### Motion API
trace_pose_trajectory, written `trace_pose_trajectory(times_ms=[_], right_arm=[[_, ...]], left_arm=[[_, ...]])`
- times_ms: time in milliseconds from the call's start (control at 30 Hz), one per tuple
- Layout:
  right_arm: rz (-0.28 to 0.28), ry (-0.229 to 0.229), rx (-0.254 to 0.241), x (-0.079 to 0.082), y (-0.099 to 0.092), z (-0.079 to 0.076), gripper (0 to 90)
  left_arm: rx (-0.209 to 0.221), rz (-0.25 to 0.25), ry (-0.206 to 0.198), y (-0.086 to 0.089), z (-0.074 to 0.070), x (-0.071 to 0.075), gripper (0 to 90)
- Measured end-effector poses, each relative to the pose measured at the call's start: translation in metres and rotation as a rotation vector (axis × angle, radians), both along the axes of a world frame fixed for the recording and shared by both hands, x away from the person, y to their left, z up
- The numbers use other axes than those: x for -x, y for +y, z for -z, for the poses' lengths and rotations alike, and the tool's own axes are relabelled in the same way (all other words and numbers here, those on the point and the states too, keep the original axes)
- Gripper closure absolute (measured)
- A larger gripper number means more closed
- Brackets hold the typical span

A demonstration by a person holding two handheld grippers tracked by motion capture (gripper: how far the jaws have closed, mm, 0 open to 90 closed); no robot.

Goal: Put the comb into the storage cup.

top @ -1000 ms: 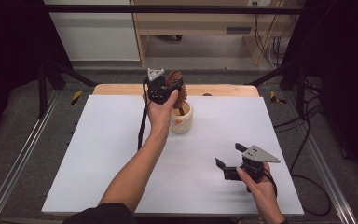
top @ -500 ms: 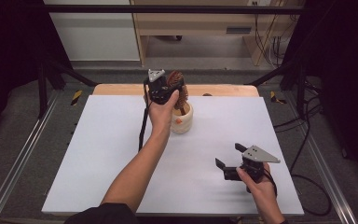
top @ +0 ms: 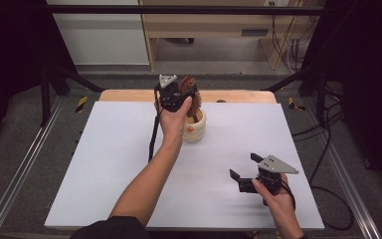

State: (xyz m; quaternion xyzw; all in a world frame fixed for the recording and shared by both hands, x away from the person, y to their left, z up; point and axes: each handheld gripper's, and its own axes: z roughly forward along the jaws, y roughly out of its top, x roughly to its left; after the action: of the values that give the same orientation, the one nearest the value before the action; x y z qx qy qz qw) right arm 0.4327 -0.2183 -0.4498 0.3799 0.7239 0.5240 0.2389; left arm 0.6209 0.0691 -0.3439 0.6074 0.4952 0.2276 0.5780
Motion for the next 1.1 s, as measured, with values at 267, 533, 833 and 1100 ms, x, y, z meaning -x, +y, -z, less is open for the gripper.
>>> trace_pose_trajectory(times_ms=[267, 533, 833, 1100], right_arm=[[-0.002, -0.001, 0.001, 0.0, 0.0002, 0.0001, 4.2], [-0.005, 0.001, 0.002, 0.0, 0.0007, 0.0005, 4.1], [-0.008, 0.002, 0.004, 0.0, 0.0012, 0.0008, 4.1], [-0.01, 0.002, 0.007, 0.0, 0.0016, 0.0009, 4.1]], left_arm=[[0.003, -0.001, 0.004, -0.0003, 0.0023, -0.0004, 50.2], [0.01, -0.005, 0.004, 0.0019, 0.0037, -0.001, 50.1], [0.018, -0.007, 0.005, 0.0031, 0.0046, -0.0013, 50.1], [0.024, -0.003, 0.007, 0.0055, 0.0055, -0.002, 49.9]])
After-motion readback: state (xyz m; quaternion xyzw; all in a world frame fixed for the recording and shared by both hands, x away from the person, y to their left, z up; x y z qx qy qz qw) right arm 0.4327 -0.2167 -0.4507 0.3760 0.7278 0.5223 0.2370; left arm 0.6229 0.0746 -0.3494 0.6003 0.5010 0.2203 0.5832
